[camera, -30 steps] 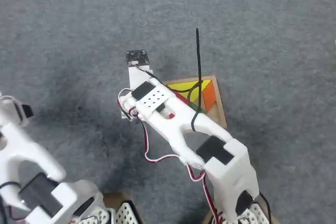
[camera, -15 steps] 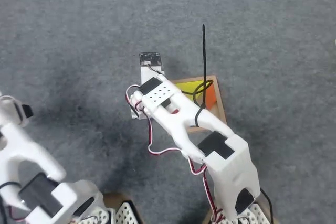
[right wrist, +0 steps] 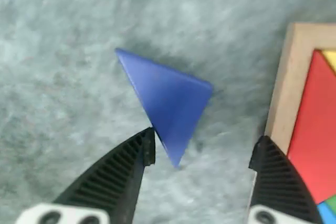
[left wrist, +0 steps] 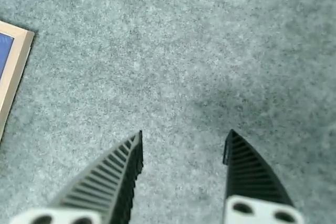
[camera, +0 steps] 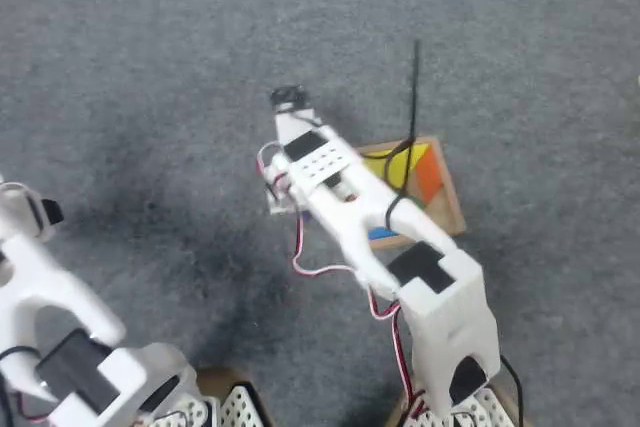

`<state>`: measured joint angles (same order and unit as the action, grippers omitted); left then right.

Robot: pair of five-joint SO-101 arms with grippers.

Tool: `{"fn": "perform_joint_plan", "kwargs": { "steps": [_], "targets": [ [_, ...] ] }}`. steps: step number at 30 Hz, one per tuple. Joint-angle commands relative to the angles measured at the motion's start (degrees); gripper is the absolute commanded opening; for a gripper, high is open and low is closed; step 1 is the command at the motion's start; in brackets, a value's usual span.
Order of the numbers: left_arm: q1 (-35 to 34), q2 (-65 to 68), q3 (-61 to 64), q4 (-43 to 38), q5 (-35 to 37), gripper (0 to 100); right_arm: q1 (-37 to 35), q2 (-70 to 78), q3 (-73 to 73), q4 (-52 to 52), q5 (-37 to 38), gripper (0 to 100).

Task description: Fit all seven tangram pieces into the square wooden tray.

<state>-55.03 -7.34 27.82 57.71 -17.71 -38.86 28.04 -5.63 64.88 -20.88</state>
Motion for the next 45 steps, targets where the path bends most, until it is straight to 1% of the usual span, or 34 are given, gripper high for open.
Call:
{"fn": "perform_joint_plan", "kwargs": {
  "steps": [1,3,4,5,8,9,10,15,19,25,30,32,34,37,39,42,45],
  "targets": [
    [-0.1,-0.7,-2.0,-1.0,-0.4,25,3.4,-0.7,-3.3,0.7,2.0,31.0],
    [0.0,-0.7,-2.0,-1.1,-0.4,25,3.3,-0.7,-3.4,0.0,2.3,31.1],
    [0.0,-0.7,-2.0,-1.1,-0.4,25,3.0,-0.7,-3.4,-1.0,4.0,31.1],
    [0.0,-0.7,-2.0,-1.1,-0.4,25,2.3,-0.7,-3.4,-2.2,7.5,31.0],
    [0.0,-0.7,-2.0,-1.1,-0.4,25,0.4,-0.7,-3.4,-3.4,23.5,31.0],
    [-0.1,-0.7,-2.0,-1.1,-0.4,25,0.0,-0.7,-3.4,-3.3,27.3,31.0],
    [-0.1,-0.7,-2.0,-1.1,-0.5,25,-0.1,-0.7,-3.4,-3.3,29.0,31.0],
    [0.0,-0.7,-2.0,-1.1,-0.5,25,0.5,1.8,-5.1,-2.9,32.0,31.0],
    [0.0,-0.7,-2.0,-1.2,-0.5,25,-0.7,5.1,-8.4,-1.7,34.9,31.0],
    [-0.1,-0.7,-2.0,-1.2,-0.5,25,-2.2,10.3,-14.2,0.5,35.3,30.6],
    [-0.2,-0.7,-2.2,-1.2,-0.5,25,-1.7,13.4,-18.2,6.6,34.8,19.9],
    [-0.1,-0.7,-2.2,-1.2,-0.5,25,-1.7,14.1,-19.3,8.5,32.4,17.5],
    [-0.1,-0.7,-2.1,-1.2,-0.5,25,-1.7,14.2,-19.8,9.8,29.4,18.5],
    [-0.3,-0.7,-2.1,-1.2,-0.5,25,-1.7,14.0,-19.9,10.6,26.8,20.7],
    [-0.3,-0.7,-2.2,-1.2,-0.5,25,-1.7,14.0,-19.9,10.6,25.5,19.9],
    [-0.2,-0.7,-2.2,-1.2,-0.5,25,-1.7,13.8,-19.9,10.8,24.5,18.0],
    [-0.2,-0.7,-2.2,-1.2,-0.5,25,-1.6,11.7,-19.9,13.2,24.3,17.7]
  ]
}}
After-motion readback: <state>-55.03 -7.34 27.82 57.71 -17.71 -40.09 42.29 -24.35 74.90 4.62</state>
